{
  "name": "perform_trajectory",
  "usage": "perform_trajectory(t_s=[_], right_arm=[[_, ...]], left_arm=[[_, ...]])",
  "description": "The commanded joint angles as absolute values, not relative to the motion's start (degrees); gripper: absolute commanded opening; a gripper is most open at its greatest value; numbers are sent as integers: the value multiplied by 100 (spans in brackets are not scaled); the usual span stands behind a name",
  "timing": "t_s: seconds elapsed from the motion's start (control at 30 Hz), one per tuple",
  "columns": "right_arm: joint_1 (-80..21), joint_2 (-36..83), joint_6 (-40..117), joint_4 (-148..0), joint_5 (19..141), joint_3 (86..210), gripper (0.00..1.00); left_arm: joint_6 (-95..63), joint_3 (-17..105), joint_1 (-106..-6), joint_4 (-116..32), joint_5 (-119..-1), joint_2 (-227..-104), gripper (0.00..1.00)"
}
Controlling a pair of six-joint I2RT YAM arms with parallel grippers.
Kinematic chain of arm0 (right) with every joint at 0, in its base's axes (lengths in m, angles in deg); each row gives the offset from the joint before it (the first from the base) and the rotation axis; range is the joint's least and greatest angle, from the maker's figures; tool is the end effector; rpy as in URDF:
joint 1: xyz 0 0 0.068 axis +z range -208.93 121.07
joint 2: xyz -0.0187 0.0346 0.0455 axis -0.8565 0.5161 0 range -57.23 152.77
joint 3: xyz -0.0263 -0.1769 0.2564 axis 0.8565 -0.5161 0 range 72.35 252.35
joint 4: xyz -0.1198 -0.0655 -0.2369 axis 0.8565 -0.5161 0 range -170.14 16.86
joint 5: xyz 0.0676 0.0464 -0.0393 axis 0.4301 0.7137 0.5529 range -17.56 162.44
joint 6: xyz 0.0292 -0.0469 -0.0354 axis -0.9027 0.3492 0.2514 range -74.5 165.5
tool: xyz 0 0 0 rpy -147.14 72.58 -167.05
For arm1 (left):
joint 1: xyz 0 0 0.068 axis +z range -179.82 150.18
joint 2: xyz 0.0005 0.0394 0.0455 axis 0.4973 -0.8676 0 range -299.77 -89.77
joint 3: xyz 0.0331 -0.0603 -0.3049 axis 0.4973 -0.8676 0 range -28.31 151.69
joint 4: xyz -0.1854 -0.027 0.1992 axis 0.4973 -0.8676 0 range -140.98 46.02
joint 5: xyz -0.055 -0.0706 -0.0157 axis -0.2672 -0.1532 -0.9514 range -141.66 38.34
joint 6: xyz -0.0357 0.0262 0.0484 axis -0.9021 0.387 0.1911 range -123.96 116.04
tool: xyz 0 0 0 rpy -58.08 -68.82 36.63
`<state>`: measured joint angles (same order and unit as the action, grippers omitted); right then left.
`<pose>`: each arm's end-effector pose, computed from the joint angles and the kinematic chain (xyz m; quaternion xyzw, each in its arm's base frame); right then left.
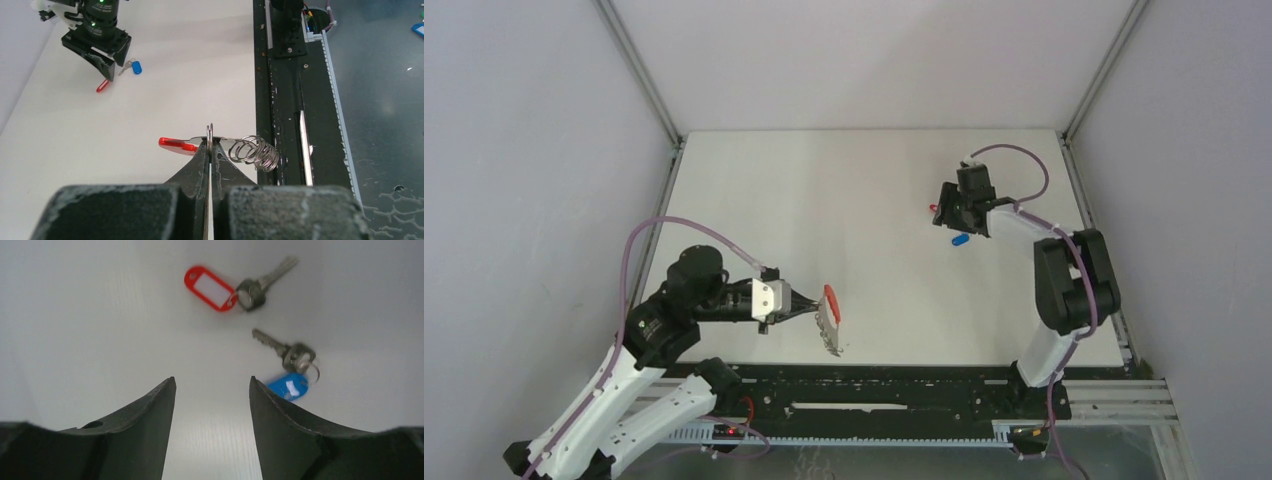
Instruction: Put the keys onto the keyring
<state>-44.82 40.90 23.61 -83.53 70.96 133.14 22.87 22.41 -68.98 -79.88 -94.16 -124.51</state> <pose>0.3775 0.0935 0.2138 0.0680 0.9302 0.1000 0.3466 0.0603 -0.0940 0.3777 0.5901 0.5267 -0.3525 0.5001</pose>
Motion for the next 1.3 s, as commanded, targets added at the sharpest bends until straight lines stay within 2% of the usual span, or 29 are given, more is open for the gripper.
perform_trajectory(t_s=[0.0, 0.17, 0.43, 1.1, 1.27], right_arm=[[-4480, 4639, 2476, -8186, 6644, 14183, 64], [-4372, 5319, 2832, -8571, 5984, 14945, 61], [-4363, 5945, 2766, -9236, 5970, 15643, 54], [-4407, 6200, 2450, -9597, 6152, 15809, 37], [-4416, 6259, 2389, -9657, 6136, 15862, 27]], left_arm=[[2117, 2349, -6918, -7727, -9580, -12494, 0], [2120, 2363, -6916, -7730, -9584, -12507, 0], [2192, 2400, -6914, -7775, -9552, -12488, 0], [2418, 2425, -6912, -7863, -9456, -12405, 0], [2485, 2478, -6918, -7898, -9420, -12422, 0]])
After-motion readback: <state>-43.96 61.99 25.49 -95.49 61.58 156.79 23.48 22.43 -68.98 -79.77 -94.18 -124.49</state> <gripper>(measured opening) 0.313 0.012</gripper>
